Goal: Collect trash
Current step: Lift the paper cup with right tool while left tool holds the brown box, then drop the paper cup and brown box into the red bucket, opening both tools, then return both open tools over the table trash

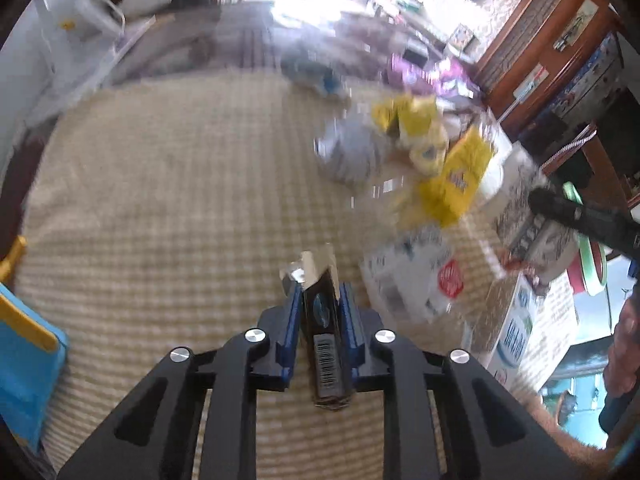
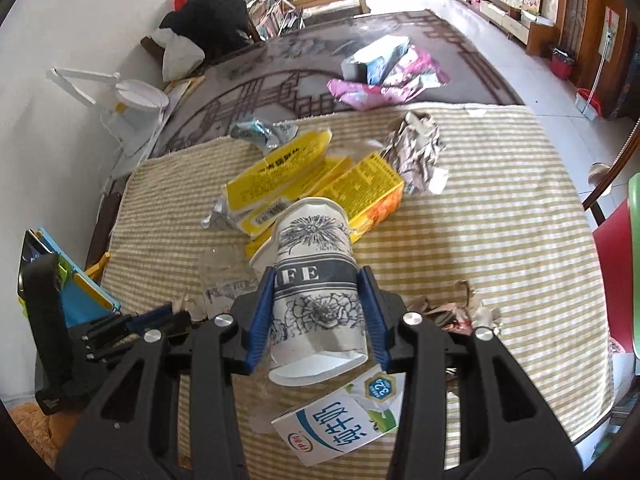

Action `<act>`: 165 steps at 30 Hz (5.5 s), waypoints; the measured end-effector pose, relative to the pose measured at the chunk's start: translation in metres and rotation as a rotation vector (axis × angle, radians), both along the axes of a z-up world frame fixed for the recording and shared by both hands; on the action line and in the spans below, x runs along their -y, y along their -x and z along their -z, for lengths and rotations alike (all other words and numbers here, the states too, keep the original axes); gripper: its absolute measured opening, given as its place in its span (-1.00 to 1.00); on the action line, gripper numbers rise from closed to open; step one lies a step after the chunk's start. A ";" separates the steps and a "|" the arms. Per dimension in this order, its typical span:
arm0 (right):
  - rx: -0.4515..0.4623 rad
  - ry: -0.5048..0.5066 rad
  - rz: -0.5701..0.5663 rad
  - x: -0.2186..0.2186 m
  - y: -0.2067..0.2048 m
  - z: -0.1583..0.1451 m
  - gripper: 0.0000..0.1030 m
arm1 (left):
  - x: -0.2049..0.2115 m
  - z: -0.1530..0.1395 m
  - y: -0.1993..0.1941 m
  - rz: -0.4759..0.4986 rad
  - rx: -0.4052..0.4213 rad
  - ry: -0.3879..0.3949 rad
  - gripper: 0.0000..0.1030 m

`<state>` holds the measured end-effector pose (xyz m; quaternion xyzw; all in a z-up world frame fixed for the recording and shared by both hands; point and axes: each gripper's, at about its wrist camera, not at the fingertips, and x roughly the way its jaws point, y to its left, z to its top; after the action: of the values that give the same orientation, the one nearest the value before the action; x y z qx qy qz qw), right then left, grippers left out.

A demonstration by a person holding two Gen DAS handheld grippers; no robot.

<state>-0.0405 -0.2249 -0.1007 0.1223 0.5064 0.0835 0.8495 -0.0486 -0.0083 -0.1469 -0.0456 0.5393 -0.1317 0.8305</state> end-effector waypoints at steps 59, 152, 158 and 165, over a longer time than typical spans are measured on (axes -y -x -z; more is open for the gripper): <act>0.196 0.038 0.075 0.146 -0.005 -0.060 -0.21 | 0.166 -0.130 -0.049 0.030 0.331 -0.010 -0.69; 0.053 -0.019 0.283 0.203 0.013 -0.020 0.39 | 0.179 -0.078 -0.051 0.111 0.235 0.021 0.12; -0.067 -0.205 0.206 0.118 -0.031 0.009 0.54 | 0.097 -0.066 -0.055 0.006 0.208 -0.011 0.12; -0.275 -0.330 0.241 0.044 -0.074 0.063 0.55 | 0.043 -0.064 -0.059 -0.017 0.220 -0.022 0.12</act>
<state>0.0340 -0.2688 -0.1632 0.3291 0.5786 0.0458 0.7448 0.0103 -0.0512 -0.0830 -0.0262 0.4459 -0.1229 0.8862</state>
